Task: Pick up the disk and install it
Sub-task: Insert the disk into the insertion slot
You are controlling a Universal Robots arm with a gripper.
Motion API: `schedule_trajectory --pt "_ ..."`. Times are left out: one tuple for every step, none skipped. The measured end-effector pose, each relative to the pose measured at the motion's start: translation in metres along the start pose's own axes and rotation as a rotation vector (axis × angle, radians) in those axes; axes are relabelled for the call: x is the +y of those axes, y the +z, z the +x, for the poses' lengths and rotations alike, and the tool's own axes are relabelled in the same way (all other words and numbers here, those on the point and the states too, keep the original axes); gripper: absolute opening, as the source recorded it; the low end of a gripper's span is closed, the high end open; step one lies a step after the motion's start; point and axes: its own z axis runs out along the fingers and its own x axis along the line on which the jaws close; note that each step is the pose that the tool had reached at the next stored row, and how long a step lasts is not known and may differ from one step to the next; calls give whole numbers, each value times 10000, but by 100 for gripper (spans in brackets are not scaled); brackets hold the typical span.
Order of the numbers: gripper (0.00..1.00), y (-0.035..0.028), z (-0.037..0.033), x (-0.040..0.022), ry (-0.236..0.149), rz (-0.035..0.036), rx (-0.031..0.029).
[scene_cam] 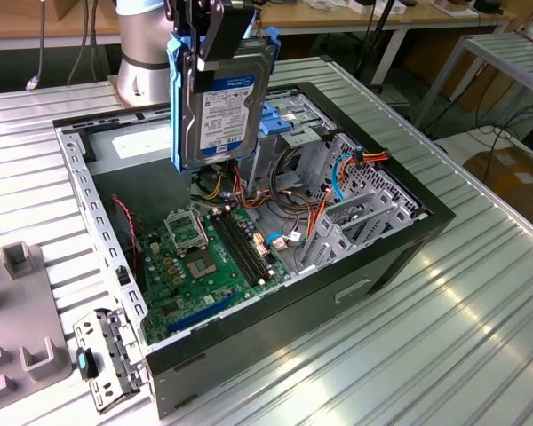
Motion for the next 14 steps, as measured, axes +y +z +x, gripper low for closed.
schedule_trajectory --pt "37 0 2 0 0 0 0" --pt "37 0 5 0 0 0 0" --pt "37 0 9 -1 -1 0 1" --pt "37 1 13 0 0 0 0" --pt "37 0 19 0 0 0 1" --pt "37 1 25 -1 0 0 0" --pt "37 1 30 -1 0 0 0" --pt "37 1 34 -1 0 0 1" --pt "37 1 39 -1 0 0 -1" --pt "37 1 43 -1 0 0 0" --pt "37 2 50 -1 0 1 -1" --pt "37 2 53 -1 0 0 0" --pt "37 2 57 -1 0 1 -1" --pt "37 2 64 -1 0 0 0"
